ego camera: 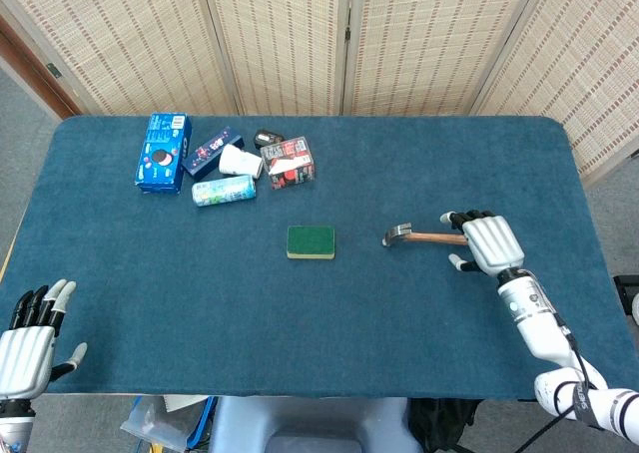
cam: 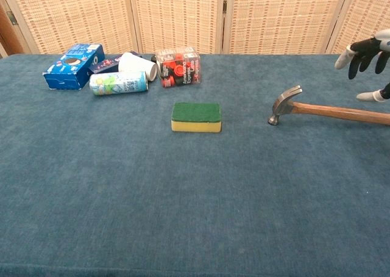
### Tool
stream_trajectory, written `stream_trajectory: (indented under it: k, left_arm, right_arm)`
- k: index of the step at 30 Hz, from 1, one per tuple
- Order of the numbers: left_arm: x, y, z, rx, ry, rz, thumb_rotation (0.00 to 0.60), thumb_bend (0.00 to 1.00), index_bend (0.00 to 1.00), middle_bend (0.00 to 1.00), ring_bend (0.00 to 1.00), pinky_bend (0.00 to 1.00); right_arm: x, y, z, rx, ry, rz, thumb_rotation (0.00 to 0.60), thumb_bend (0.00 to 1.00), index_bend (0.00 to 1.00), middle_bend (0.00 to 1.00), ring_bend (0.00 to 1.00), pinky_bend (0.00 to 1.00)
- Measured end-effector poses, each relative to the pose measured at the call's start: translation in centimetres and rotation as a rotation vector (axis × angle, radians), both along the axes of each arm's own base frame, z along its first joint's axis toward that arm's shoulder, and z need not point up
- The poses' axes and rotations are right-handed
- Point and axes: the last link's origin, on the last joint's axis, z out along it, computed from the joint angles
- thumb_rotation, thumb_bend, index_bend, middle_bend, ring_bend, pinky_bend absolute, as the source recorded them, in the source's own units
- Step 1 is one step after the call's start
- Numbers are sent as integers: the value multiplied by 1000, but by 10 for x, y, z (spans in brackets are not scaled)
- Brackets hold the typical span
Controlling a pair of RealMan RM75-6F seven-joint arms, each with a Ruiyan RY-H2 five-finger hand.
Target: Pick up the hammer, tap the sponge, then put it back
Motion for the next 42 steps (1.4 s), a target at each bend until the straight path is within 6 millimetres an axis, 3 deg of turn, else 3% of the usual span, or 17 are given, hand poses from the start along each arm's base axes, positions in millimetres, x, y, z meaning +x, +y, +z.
stream_trajectory:
  k: [12,19,42]
  left_arm:
    - [0,-1,-1,-2,1,4,600,261,0,0,0,0]
    - [-3,-4,1,6,3,17,600,262,0,0,0,0]
    - [-7,-6,-1,7,-1,33,600,262,0,0,0,0]
  right_arm:
    - [-4,-38,-44,49,1,-42,600,251,267,367,276,324]
    - [-5,-48,-69,85,-23,-65,600,321,267,368,275,325]
    - [-10,-58,-89,120,-4,-82,600,361,351,425,255,324]
